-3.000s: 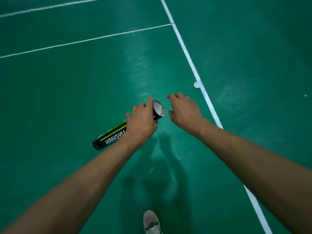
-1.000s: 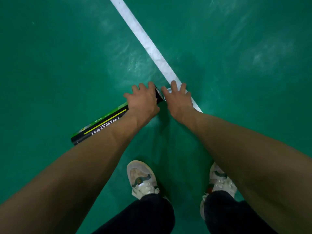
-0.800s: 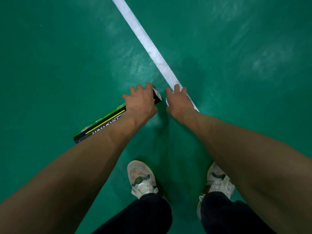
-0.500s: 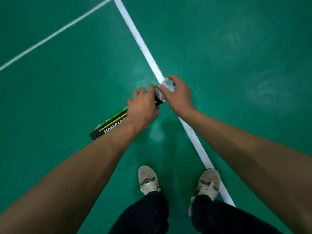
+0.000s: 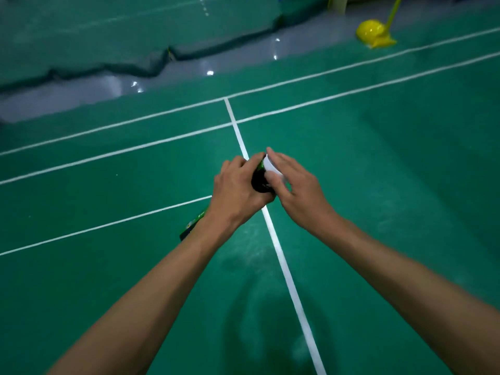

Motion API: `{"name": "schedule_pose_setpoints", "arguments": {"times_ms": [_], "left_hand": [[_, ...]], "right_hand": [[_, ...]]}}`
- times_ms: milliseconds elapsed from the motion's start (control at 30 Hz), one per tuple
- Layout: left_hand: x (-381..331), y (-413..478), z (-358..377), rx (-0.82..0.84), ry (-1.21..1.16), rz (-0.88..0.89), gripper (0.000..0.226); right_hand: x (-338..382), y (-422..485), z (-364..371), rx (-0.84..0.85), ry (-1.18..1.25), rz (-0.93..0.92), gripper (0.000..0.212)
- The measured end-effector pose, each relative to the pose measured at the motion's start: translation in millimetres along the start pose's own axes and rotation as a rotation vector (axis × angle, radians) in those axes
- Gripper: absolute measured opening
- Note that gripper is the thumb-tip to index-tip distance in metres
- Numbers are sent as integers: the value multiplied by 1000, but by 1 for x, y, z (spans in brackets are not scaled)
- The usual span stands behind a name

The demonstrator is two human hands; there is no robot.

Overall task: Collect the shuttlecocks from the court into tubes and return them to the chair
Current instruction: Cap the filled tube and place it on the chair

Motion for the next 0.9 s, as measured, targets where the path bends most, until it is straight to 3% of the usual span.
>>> {"name": "schedule_pose_setpoints", "arguments": {"times_ms": [200, 367, 667, 800, 900], "left_hand": [[-34, -25, -167, -138, -113, 133, 75], [-31, -32, -280, -198, -89, 195, 86], [20, -26, -409, -232, -5, 180, 90], [51, 1, -450, -306, -44, 126, 67], [91, 26, -474, -345, -32, 82, 63]], "right_hand": [[162, 39, -42, 12, -36, -87, 55], [275, 74, -50, -146, -50, -158, 70], [375, 152, -30, -87, -108, -170, 79], [403, 211, -22, -99, -107, -176, 73], [422, 262, -6, -56, -164, -226, 61]]}}
Point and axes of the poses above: each hand's wrist, its own y-axis towards the middle knuckle, its own z-axis out of the palm, x = y × z, the point moved 9 cm from there along y, towards the middle knuckle, and after that the axes turned 15 degrees about x, right-handed, at the moved point
